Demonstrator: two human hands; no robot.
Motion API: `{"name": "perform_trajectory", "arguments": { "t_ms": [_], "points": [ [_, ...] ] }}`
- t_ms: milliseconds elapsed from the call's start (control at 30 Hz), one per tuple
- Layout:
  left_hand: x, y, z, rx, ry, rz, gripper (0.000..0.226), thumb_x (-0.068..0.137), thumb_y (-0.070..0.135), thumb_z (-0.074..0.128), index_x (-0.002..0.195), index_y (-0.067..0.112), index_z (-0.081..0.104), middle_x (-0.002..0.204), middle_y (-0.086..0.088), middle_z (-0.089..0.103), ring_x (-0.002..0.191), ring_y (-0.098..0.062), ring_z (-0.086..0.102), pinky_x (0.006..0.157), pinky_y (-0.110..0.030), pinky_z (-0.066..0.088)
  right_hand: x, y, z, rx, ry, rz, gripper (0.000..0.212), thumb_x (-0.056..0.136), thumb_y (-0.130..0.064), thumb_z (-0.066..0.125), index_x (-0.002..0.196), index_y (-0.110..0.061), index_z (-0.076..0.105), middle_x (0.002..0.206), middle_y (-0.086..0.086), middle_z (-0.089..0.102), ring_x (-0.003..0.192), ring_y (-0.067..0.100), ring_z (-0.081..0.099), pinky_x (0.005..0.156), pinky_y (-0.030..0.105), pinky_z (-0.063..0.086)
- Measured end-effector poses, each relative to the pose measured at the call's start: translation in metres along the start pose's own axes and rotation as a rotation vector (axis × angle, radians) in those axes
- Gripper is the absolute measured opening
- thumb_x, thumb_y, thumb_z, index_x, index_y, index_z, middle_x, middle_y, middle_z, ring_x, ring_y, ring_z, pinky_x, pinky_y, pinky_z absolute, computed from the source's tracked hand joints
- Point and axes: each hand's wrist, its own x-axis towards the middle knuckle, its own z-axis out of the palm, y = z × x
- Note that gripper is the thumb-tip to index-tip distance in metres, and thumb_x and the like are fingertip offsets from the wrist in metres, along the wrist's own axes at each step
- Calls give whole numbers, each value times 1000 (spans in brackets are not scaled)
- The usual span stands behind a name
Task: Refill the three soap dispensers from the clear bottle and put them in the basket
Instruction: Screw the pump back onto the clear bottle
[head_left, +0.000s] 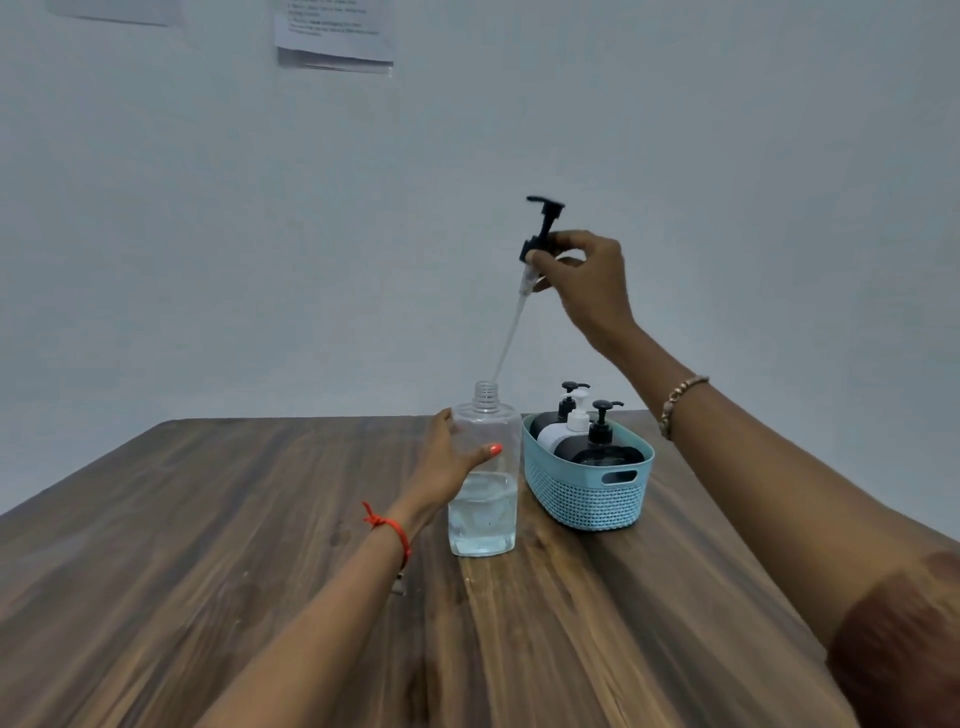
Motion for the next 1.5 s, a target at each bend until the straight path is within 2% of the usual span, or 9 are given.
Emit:
{"name": "perform_trajectory", "arguments": {
  "t_ms": [133,300,567,733,933,1067,1200,1333,1500],
  "points": [
    [1,-3,0,2,-3,11,74,76,28,75,135,15,32,134,-6,45,118,-23,51,101,-46,45,-17,23,14,-129,-174,95,11,80,-3,68,91,-4,69,88,12,68,73,30,66,67,36,58],
    [4,-7,1,25,1,18,73,76,32,73,134,20,31,135,-5,44,119,-22,49,102,-46,44,-45,52,32,-289,-304,207,20,72,-10,77,89,-1,73,84,11,72,65,8,62,58,8,45],
    [2,-15,2,-11,-31,30,93,68,54,72,140,29,20,144,-5,34,127,-25,45,104,-48,42,-75,73,41,-193,-81,256,32,63,-16,85,62,-9,54,63,3,60,59,7,58,54,9,41],
    [1,-15,5,-28,-38,35,83,81,38,67,143,25,14,147,-6,31,126,-26,45,104,-45,41,-85,75,46,-113,55,247,53,80,-32,72,51,2,43,48,6,41,47,13,39,50,17,34],
    [0,-16,7,-38,-28,32,83,83,36,64,145,24,10,150,-6,28,129,-26,42,104,-39,39,-84,73,44,203,136,451,25,94,-30,48,86,-12,64,74,6,64,89,21,63,71,35,51],
    [-1,-14,8,-49,-26,29,84,84,33,64,146,22,9,150,-7,28,127,-25,43,101,-37,40,-82,75,41,272,254,531,20,91,-21,50,79,-10,61,51,4,53,67,21,57,73,39,50],
    [-2,-13,7,-58,-28,26,84,84,32,63,147,22,8,151,-7,27,128,-24,43,101,-35,40,-84,78,43,219,54,545,16,85,-6,54,82,-13,68,77,3,65,81,20,59,85,39,49],
    [-3,-11,7,-71,-34,20,84,85,28,63,147,19,7,150,-7,28,119,-19,46,94,-29,41,-82,84,41,155,-23,525,15,70,1,73,72,-12,66,70,1,67,76,22,62,83,39,51],
    [-4,-8,7,-81,-42,13,83,86,26,62,147,19,5,150,-7,27,122,-19,44,93,-27,40,-77,87,39,124,-231,514,35,71,-8,77,104,-6,63,95,5,66,90,18,63,88,31,48]
  ]
}}
